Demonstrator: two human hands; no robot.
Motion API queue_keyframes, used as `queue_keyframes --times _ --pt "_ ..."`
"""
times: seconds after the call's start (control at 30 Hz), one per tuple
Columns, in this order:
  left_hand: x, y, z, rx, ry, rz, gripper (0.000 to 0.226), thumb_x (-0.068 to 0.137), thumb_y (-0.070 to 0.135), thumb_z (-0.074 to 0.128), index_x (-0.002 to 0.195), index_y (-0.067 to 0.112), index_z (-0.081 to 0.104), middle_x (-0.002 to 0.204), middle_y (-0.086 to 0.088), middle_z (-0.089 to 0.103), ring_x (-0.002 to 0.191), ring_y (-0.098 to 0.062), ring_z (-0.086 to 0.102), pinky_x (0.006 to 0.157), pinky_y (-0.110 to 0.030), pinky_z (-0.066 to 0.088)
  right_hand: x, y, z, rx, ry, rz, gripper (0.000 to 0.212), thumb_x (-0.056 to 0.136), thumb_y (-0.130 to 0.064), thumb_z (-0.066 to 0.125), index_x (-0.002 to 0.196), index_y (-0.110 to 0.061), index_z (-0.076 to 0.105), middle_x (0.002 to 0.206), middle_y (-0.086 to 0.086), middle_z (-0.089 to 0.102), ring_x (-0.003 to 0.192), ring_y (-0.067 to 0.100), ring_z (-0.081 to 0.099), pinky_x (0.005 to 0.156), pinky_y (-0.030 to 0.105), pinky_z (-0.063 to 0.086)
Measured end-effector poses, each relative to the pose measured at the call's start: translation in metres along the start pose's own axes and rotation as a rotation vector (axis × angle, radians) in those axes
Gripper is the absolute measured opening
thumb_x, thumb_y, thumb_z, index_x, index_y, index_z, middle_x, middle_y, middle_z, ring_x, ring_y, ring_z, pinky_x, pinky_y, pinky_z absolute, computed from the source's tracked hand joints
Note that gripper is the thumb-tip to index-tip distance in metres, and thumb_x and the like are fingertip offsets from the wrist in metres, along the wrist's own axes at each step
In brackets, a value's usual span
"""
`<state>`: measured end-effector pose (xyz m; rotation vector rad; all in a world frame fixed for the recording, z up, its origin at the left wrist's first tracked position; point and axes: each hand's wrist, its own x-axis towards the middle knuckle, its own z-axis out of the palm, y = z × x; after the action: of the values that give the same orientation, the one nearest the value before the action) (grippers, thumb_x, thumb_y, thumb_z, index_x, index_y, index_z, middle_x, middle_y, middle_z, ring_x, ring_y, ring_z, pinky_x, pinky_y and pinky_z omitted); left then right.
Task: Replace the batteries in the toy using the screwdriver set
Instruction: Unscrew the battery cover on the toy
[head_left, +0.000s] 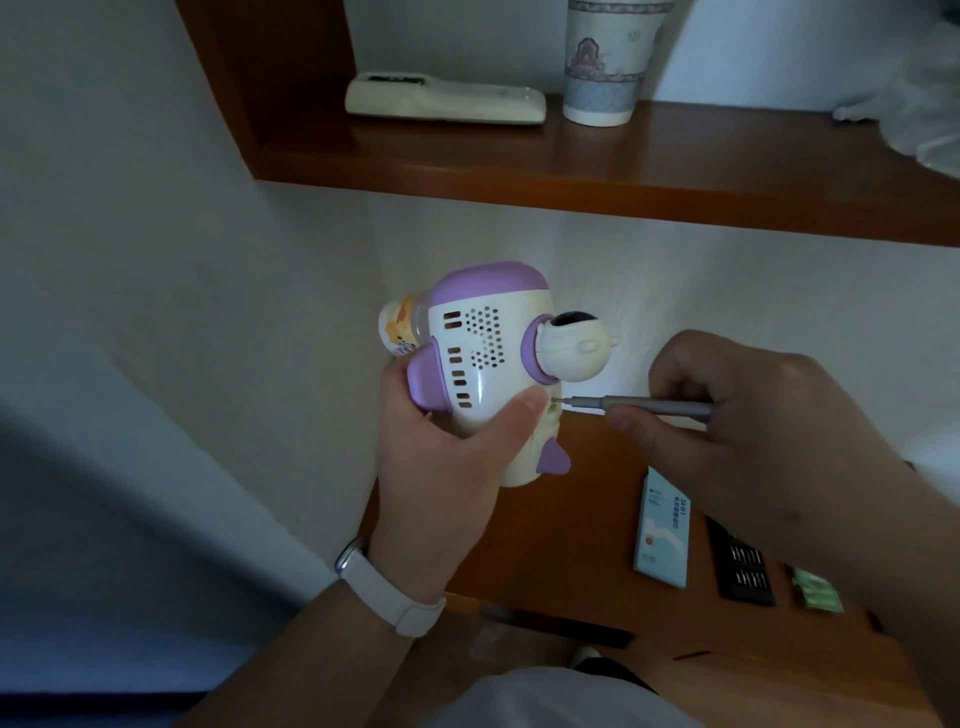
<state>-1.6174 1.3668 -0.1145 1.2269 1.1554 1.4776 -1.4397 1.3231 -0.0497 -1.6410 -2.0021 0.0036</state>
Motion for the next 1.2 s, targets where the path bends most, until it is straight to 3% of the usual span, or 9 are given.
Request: queue_keyframes --times 0.07,0.2,0.43,0.53,0.67,0.87,1.03,1.1,1.2 --pt "0.001 0.000 0.002 0.003 -0.007 0.001 0.075 0.054 0.048 0.078 0.119 0.024 0.050 0.110 0.012 0.068 0.098 -0.002 0.069 0.070 -0.018 0.058 0.000 0.001 0.000 0.010 -0.007 0.024 0.032 0.083 -0.056 0.048 0.068 -0.027 0.049 0.048 -0.010 0.046 0.042 0.004 0.046 0.041 0.016 0.025" --pt "0.002 0.000 0.005 0.004 -0.029 0.000 0.063 0.057 0.041 0.079 0.112 0.032 0.049 0.102 0.018 0.070 0.094 0.002 0.069 0.068 -0.015 0.056 0.000 0.007 0.004 -0.042 -0.010 -0.002 0.056 0.094 -0.061 0.034 0.058 -0.022 0.052 0.042 -0.007 0.044 0.037 0.007 0.044 0.042 0.016 0.024" --pt "0.005 -0.001 0.010 0.000 -0.046 0.002 0.061 0.058 0.036 0.078 0.111 0.031 0.049 0.104 0.014 0.069 0.093 0.001 0.070 0.067 -0.016 0.057 0.004 0.006 -0.001 0.024 -0.024 0.054 0.037 0.079 -0.061 0.041 0.069 -0.026 0.049 0.048 -0.011 0.046 0.041 0.004 0.046 0.042 0.015 0.024" --pt "0.007 -0.001 0.012 0.000 -0.045 -0.002 0.063 0.056 0.039 0.078 0.111 0.031 0.049 0.106 0.014 0.068 0.093 0.002 0.070 0.068 -0.016 0.057 0.005 0.007 -0.001 0.022 -0.058 0.086 0.045 0.078 -0.066 0.034 0.073 -0.027 0.054 0.050 -0.010 0.050 0.045 0.003 0.048 0.044 0.016 0.026" --pt "0.007 0.000 0.012 0.019 -0.037 0.001 0.067 0.054 0.047 0.078 0.112 0.033 0.049 0.108 0.014 0.068 0.095 0.001 0.069 0.069 -0.017 0.057 0.005 0.013 0.001 -0.023 -0.059 0.046 0.054 0.085 -0.062 0.033 0.061 -0.019 0.057 0.045 -0.007 0.047 0.041 0.005 0.044 0.045 0.017 0.024" --pt "0.004 -0.001 0.015 0.020 -0.045 -0.001 0.063 0.055 0.047 0.077 0.109 0.034 0.049 0.099 0.030 0.069 0.094 0.004 0.069 0.067 -0.015 0.056 0.002 0.011 -0.004 0.056 -0.076 0.109 0.029 0.077 -0.058 0.049 0.069 -0.031 0.047 0.050 -0.010 0.047 0.044 0.004 0.045 0.043 0.018 0.026" --pt "0.001 -0.003 0.018 0.025 -0.052 0.004 0.058 0.059 0.038 0.077 0.109 0.034 0.049 0.098 0.028 0.070 0.093 0.004 0.069 0.066 -0.014 0.056 -0.003 0.016 0.000 0.030 -0.029 0.057 0.059 0.089 -0.069 0.032 0.068 -0.022 0.061 0.049 -0.008 0.052 0.043 0.006 0.049 0.041 0.018 0.031" --pt "0.001 -0.004 0.018 0.025 -0.057 -0.001 0.058 0.059 0.038 0.078 0.110 0.033 0.050 0.098 0.026 0.070 0.093 0.002 0.070 0.067 -0.015 0.056 -0.003 0.018 0.002 0.019 -0.023 0.058 0.055 0.090 -0.064 0.035 0.067 -0.021 0.059 0.049 -0.006 0.052 0.044 0.010 0.051 0.041 0.020 0.036" --pt "0.000 -0.005 0.017 0.021 -0.061 -0.015 0.059 0.059 0.037 0.078 0.111 0.033 0.049 0.101 0.021 0.070 0.093 0.002 0.070 0.066 -0.015 0.056 -0.002 0.015 0.002 0.051 -0.018 0.068 0.041 0.083 -0.060 0.041 0.070 -0.023 0.054 0.049 -0.010 0.046 0.044 0.008 0.048 0.041 0.018 0.026"
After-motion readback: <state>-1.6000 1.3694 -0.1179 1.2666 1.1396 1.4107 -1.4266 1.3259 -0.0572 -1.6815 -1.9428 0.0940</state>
